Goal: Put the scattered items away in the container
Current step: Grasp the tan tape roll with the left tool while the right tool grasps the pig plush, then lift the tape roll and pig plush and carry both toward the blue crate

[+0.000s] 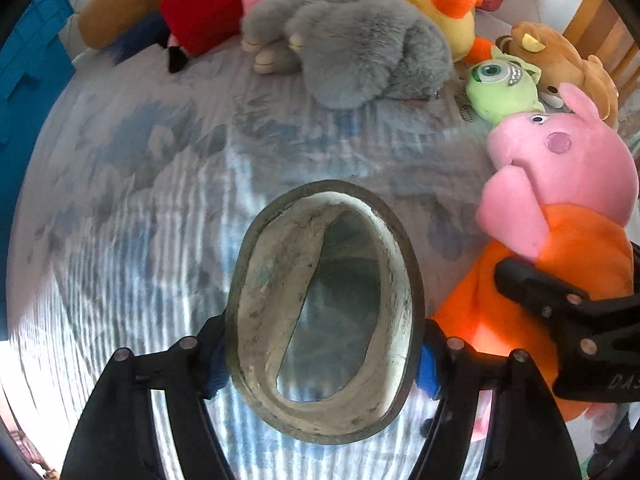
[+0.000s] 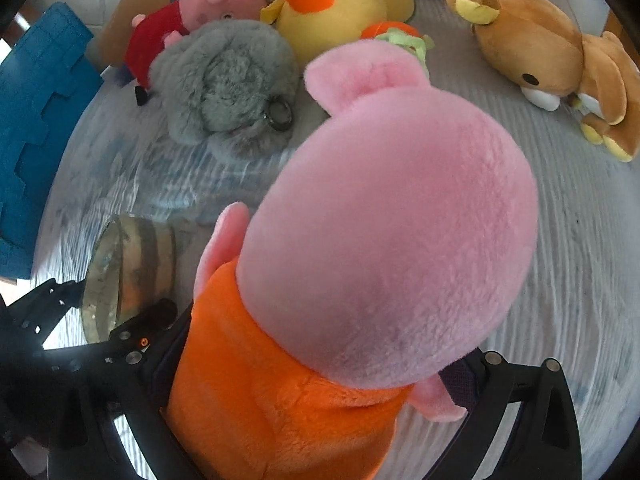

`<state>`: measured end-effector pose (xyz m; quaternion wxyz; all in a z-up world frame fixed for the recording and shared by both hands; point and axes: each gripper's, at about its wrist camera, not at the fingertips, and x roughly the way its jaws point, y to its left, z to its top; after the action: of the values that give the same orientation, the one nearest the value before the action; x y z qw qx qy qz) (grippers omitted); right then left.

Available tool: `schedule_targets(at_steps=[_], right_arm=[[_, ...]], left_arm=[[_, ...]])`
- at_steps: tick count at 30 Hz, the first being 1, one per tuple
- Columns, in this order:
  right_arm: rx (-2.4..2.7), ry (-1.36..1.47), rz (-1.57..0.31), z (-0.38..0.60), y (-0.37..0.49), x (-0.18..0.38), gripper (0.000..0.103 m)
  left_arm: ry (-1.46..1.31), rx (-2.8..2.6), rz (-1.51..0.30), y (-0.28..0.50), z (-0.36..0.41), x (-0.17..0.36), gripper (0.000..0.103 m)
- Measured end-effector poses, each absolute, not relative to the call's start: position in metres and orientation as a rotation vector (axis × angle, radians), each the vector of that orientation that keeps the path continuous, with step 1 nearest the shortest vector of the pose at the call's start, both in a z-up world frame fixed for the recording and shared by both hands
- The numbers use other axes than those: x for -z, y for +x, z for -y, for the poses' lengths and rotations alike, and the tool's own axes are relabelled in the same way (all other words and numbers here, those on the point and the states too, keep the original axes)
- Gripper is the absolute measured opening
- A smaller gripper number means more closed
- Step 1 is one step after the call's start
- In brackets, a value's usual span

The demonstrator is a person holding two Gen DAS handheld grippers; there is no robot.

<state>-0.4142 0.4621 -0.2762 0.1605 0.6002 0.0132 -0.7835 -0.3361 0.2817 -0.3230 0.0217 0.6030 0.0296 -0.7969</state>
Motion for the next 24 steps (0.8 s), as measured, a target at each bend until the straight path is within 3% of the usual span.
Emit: schedule_targets(at_steps=[1, 4, 9, 16, 22, 24], right_arm=[[2.244, 1.705, -0.053, -0.461, -0.412, 0.274, 0.101], [2.271, 1.654, -0.108, -0.457, -0.398, 0.262, 0.085], [2.278, 1.627, -0.198, -0.45, -0.377, 0.253, 0.083], [2.302, 1.673, -0.059, -0.461, -0.391, 0.258, 0.089], [2.297, 1.736, 0.015, -0.466, -0.409, 0.256, 0.103], [2.286, 1.757, 0.089, -0.47, -0.416, 0.256, 0.103]], left_arm=[[1.861, 2.469, -0.094, -0.333, -0.279, 0.322, 0.07], [1.829, 2.475, -0.095, -0.32, -0.27, 0.319, 0.07], [1.792, 2.49, -0.106, -0.295, -0.256, 0.315, 0.07], [1.797, 2.427, -0.135, -0.288, -0.224, 0.325, 0.07], [1.795, 2.435, -0.183, -0.312, -0.209, 0.316, 0.07], [1.799, 2.447, -0.19, -0.323, -0.208, 0.315, 0.07]])
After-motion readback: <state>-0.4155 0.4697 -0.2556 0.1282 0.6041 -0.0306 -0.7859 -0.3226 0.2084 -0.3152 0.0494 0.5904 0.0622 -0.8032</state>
